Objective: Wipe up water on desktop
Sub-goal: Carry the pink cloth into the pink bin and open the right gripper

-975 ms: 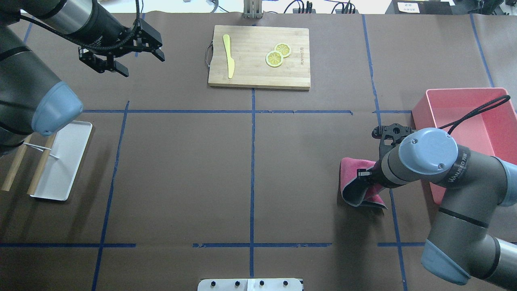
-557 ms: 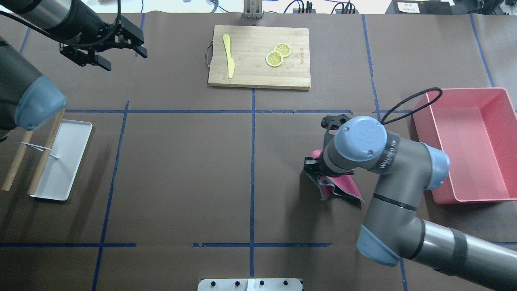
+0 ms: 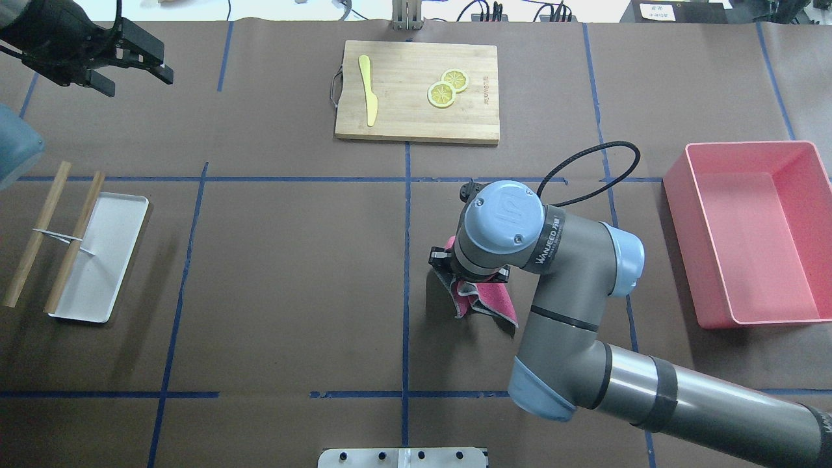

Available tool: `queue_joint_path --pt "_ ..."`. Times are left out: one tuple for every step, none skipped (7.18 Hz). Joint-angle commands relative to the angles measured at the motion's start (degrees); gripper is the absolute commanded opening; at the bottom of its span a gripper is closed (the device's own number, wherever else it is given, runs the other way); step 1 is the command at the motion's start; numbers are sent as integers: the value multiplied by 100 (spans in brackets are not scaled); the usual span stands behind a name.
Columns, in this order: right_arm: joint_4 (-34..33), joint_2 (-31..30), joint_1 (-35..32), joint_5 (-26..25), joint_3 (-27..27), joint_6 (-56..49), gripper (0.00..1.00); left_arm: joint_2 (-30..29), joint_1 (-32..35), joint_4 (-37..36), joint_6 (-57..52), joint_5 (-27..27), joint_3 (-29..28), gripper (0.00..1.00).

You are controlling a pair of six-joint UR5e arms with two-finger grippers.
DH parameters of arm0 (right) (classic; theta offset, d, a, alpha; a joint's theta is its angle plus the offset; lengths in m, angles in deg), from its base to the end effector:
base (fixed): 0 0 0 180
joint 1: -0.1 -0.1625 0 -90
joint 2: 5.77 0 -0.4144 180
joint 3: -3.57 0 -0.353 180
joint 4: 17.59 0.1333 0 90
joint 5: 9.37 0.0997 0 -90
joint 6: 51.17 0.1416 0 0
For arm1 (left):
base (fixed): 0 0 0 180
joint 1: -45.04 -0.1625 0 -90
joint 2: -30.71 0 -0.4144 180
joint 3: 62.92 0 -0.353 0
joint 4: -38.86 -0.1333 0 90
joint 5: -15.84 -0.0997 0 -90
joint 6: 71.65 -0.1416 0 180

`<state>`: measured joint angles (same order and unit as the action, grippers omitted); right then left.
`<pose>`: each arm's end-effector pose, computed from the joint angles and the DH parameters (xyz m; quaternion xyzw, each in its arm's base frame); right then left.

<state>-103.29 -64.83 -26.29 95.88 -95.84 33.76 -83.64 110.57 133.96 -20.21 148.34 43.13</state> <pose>-0.5387 -0.3745 0.3165 -0.0161 -0.3957 0.1201 0.9104 0.2077 -0.5472 0.3133 0.0786 0.4852 -0.0641 0.8685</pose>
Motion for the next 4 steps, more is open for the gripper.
queue_joint_path --pt "9 -1365 -268 232 -961 -755 0 71 117 -9 -161 4 -5 99" --pt "-43 -1894 -444 303 -1453 -1115 0 202 153 0 -404 4 -5 99" --pt "-52 -2387 -828 643 -1954 -1362 0 325 231 0 -781 4 -14 99" --pt "-61 -2513 -1476 1046 -2194 -1391 0 422 302 0 -1028 4 -14 99"
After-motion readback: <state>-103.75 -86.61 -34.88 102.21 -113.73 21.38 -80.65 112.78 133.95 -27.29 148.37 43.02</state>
